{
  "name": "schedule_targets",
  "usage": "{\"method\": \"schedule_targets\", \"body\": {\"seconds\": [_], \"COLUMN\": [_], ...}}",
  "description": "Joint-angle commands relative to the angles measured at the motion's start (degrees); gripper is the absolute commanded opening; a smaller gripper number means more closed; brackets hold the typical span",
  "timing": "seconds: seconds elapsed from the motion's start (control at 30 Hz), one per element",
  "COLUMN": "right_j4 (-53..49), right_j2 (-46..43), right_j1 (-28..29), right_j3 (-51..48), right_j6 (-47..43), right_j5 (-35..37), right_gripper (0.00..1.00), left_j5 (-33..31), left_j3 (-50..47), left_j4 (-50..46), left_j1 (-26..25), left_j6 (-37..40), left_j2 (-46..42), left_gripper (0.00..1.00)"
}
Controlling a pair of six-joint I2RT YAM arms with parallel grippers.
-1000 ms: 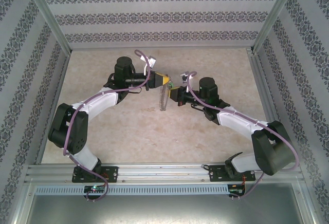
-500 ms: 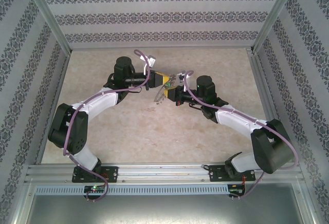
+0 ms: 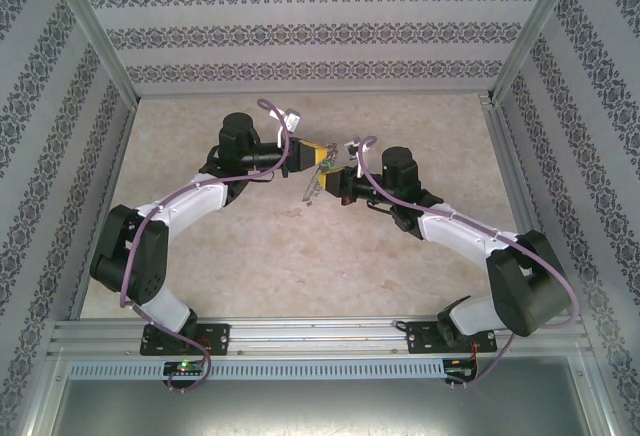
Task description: Put the keys on the keyring
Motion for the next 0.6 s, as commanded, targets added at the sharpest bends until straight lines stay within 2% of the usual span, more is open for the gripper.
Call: {"method": "schedule_targets", "body": {"seconds": [0.0, 0.17, 0.5, 0.57], "right_j4": [4.02, 4.76, 4.41, 4.35], "right_j2": [1.01, 2.58, 2.15, 1.41], "right_j1": [-0.07, 0.56, -0.88, -1.36], "right_j3": [1.70, 3.42, 1.37, 0.75], "right_j6": [2.01, 2.78, 2.88, 3.01], "right_j5": [-1.97, -4.24, -3.88, -3.75], "right_gripper": [0.00, 0.00, 0.00, 0.11], "left_j5": [0.69, 0.53, 0.27, 0.05], "left_j3": [-0.66, -1.12, -1.27, -1.24], "left_j4": [5.04, 6.05, 6.91, 6.91], "left_j1": [-0.61, -0.54, -0.55, -0.54], "left_j6": [-0.90, -1.37, -1.72, -1.72], "left_j2": [-2.00, -1.84, -1.41, -1.40], "left_gripper": [0.00, 0.00, 0.00, 0.00]}}
